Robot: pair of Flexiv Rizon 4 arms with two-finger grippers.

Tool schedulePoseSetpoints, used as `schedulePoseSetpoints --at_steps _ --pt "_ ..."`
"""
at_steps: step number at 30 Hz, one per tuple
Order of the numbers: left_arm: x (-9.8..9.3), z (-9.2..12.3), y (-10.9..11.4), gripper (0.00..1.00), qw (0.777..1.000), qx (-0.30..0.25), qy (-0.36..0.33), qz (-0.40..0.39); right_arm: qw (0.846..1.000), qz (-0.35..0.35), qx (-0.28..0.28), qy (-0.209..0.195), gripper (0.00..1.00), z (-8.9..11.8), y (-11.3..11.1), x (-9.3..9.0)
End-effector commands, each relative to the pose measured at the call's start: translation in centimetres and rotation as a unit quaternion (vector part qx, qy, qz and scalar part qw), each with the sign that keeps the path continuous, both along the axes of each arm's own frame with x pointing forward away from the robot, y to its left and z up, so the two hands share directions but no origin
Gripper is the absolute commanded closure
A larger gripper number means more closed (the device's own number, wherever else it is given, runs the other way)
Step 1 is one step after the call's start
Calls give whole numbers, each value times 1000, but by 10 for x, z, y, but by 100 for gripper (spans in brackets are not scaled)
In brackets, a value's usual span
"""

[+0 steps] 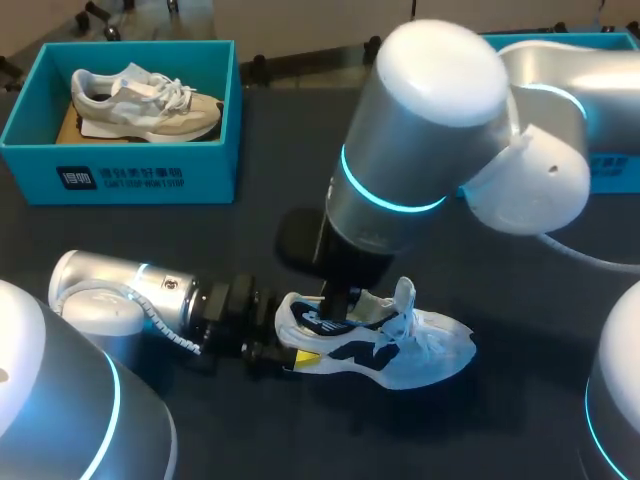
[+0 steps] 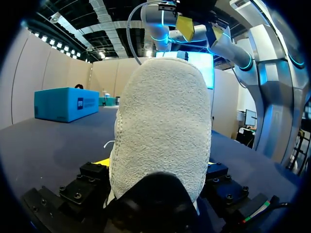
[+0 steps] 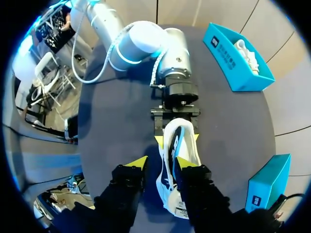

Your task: Take the shoe out of the shoebox, open the shoe tongue, remove and reinsert the insole, then place the shoe into the shoebox

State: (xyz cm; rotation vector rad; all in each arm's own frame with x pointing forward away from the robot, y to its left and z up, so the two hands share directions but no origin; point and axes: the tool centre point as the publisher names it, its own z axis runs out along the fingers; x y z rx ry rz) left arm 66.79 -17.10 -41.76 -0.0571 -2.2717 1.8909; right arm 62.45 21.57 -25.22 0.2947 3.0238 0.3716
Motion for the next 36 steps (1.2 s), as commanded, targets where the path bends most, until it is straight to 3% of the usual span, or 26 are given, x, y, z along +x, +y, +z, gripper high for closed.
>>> schedulePoseSetpoints --at_steps 1,15,28,36 --pt "3 -5 -1 100 1000 1 0 1 1000 -2 -2 -3 64 -11 9 -1" --pt "3 -5 -1 100 1000 1 0 1 1000 5 13 -2 62 -25 -1 11" --pt "3 -5 -1 100 1000 1 0 1 1000 2 25 -3 64 -36 0 6" --pt "3 -5 -1 100 1000 1 0 1 1000 0 28 0 64 -42 -4 12"
